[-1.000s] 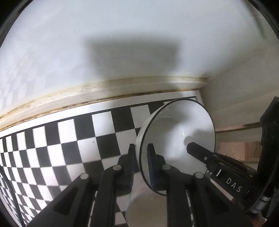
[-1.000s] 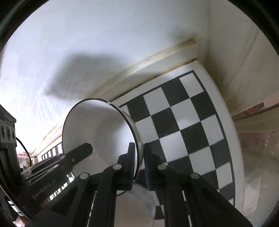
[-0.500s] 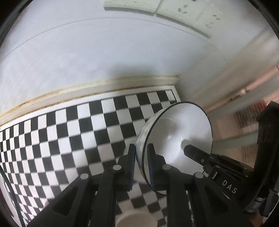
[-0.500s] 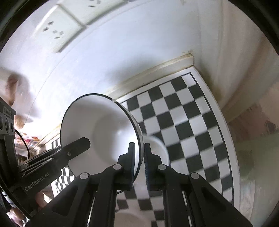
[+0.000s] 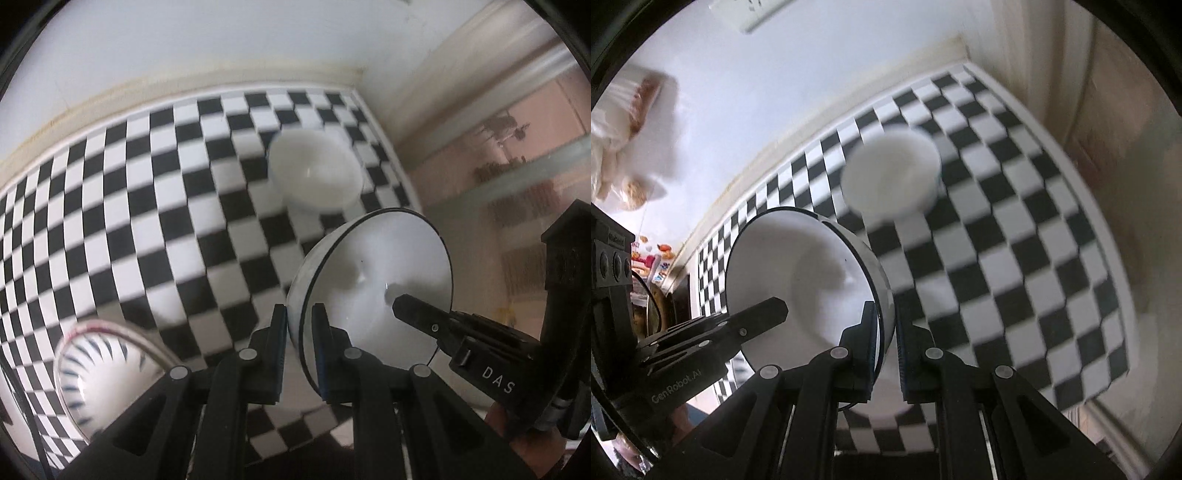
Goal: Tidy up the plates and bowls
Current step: 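Carry the second white bowl with both grippers and lower it into the first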
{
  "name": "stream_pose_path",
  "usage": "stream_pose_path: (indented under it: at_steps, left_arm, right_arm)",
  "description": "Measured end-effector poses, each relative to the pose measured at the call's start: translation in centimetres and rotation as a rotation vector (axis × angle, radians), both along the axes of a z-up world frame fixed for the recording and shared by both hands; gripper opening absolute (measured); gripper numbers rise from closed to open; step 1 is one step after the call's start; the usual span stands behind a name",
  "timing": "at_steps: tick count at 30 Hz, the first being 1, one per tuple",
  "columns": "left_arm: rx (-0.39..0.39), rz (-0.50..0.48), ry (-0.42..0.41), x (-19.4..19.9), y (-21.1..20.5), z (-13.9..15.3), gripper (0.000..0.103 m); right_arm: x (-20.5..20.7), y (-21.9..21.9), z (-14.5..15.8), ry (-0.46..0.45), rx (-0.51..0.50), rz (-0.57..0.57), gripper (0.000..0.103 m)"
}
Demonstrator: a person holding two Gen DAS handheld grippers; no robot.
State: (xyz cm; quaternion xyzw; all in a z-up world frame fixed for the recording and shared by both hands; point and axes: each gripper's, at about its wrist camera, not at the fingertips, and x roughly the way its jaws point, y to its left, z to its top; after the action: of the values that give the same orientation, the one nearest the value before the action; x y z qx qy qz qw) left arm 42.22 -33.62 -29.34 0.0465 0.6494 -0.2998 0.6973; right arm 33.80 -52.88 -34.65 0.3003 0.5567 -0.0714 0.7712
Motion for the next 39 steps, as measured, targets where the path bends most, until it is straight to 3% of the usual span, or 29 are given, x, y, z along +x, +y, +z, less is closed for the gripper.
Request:
stream_pose_path:
  at_steps: [6,12,21,25,32,39]
  left_arm:
    - [0.056,-0.007,0.074,-2.1,0.9,-4.0,0.011]
    - [0.115,-0.009,0.128,-2.8,1.3,-6.3,0.011]
    - [0.163,-0.013,0.166,-2.6,0.5,-7.0,0.011]
    - [0.175,-0.018,0.156,-2.5,0.3,-7.1,0.011]
    - [0.172,-0.004,0.161,-2.9,1.4,-7.3,0.012]
    - [0.175,-0.005,0.156,-3.5,1.4,-7.0,0.012]
  right_arm:
    - [-1.9,1.4,-4.8,0.085,0.023,0.012,0.011]
    - [-2.1,2.3,-7.0,0.138,0.005,0.031,0.011]
    - [-1.2,2.8,-6.9,0.207,0.006,0.057,0.011]
    - [-1.2,2.9,-7.0,0.242,-0.006,0.067,0.018]
    - [-1.3,2.6,-6.6,0.261,-0.035,0.078,0.018]
    - [-2.7,1.8,-6.7,0.241,0.017,0.054,0.017]
